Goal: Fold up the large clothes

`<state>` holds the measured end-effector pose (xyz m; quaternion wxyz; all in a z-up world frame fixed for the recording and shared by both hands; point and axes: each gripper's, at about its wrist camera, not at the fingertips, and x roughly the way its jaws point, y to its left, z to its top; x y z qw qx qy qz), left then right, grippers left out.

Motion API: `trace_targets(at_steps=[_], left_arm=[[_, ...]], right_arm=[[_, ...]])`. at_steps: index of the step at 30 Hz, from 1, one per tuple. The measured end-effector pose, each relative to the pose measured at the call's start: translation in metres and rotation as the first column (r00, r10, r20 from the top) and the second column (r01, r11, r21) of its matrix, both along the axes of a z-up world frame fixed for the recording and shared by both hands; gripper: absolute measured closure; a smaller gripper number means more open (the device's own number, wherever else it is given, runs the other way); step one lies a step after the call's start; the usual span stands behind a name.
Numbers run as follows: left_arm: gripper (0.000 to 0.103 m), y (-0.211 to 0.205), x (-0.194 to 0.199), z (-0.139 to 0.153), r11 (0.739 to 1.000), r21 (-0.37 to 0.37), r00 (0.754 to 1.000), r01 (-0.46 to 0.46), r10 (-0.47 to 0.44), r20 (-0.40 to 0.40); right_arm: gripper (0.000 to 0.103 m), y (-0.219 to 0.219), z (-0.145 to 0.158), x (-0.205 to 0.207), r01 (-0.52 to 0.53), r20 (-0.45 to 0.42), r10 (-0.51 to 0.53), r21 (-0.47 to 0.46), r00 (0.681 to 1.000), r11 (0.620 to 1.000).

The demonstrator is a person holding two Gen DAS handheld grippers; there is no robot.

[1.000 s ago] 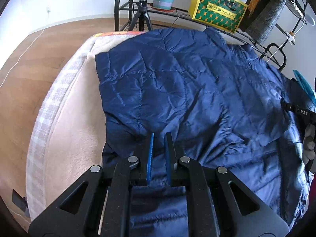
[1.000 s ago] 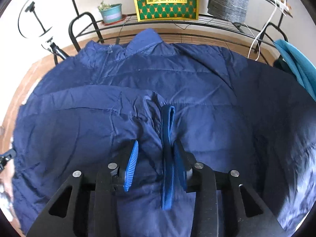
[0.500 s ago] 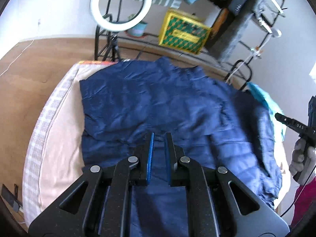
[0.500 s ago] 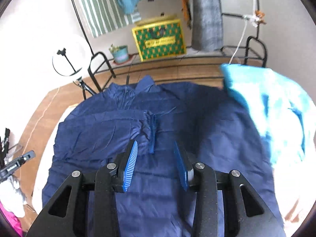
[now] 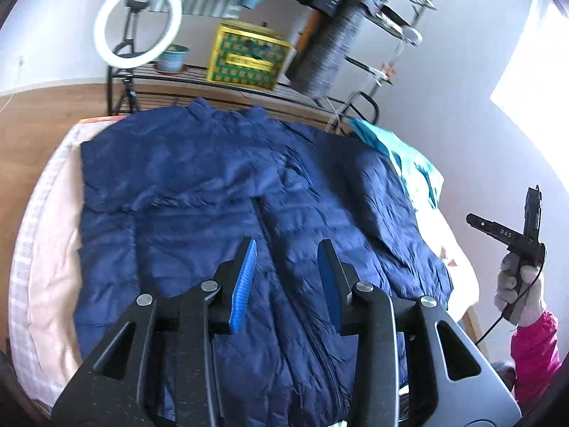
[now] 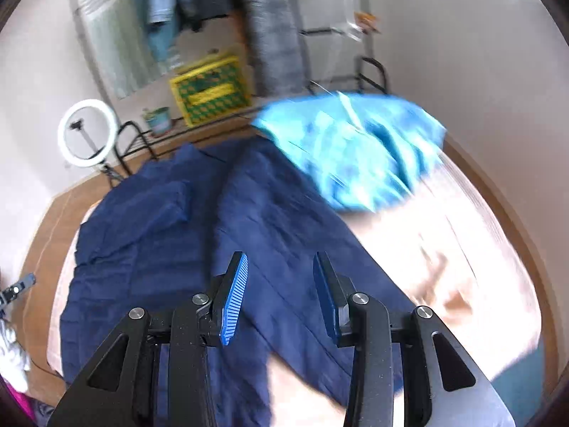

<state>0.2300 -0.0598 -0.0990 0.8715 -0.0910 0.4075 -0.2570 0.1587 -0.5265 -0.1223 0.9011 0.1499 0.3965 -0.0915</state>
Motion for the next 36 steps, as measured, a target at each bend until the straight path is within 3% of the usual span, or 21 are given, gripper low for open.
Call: trace_targets(at_steps=[6,12,16,19,29,30,32,36], left_arm=[[0.067,-0.020,-0.003,-0.014,0.998,0.045,0.999,0.048,-0.048,-0.017],[0.067,-0.028,0.000,-0.026,0.997,0.043,0.997,0.068,-0.066,-0.044],[0.067,-0.033,0.004,-0.037,0.995,0.063,0.995,0.078,-0.073,-0.068],[0.067,-0.035,0.005,-0.042,0.994,0.070,0.993,0.085,-0.079,-0.083],[0.067,-0.033,0.007,-0.047,0.995,0.067,0.993,0.074,-0.068,-0.095],[0.067,-0.032,0.007,-0.047,0.995,0.068,0.993,0.072,-0.065,-0.096],[0.067,-0.031,0.008,-0.048,0.995,0.068,0.993,0.070,-0.063,-0.098],[0.067,-0.030,0.008,-0.049,0.996,0.067,0.993,0.067,-0.060,-0.101]], right_arm=[[0.066,-0.055,-0.045,-0.047,0.164,-0.091,-0.157,0.077,0.983,0.983],[0.066,-0.087,-0.100,-0.073,0.277,-0.176,-0.246,0.182,0.953,0.943],[0.066,-0.107,-0.119,-0.076,0.341,-0.206,-0.299,0.210,0.932,0.916],[0.066,-0.119,-0.128,-0.076,0.352,-0.214,-0.305,0.236,0.928,0.906],[0.066,-0.124,-0.151,-0.070,0.363,-0.286,-0.304,0.183,0.909,0.913],[0.068,-0.123,-0.150,-0.070,0.359,-0.282,-0.301,0.184,0.911,0.915],[0.092,-0.122,-0.149,-0.070,0.348,-0.283,-0.288,0.191,0.915,0.918],[0.096,-0.116,-0.145,-0.071,0.345,-0.268,-0.289,0.192,0.919,0.919]])
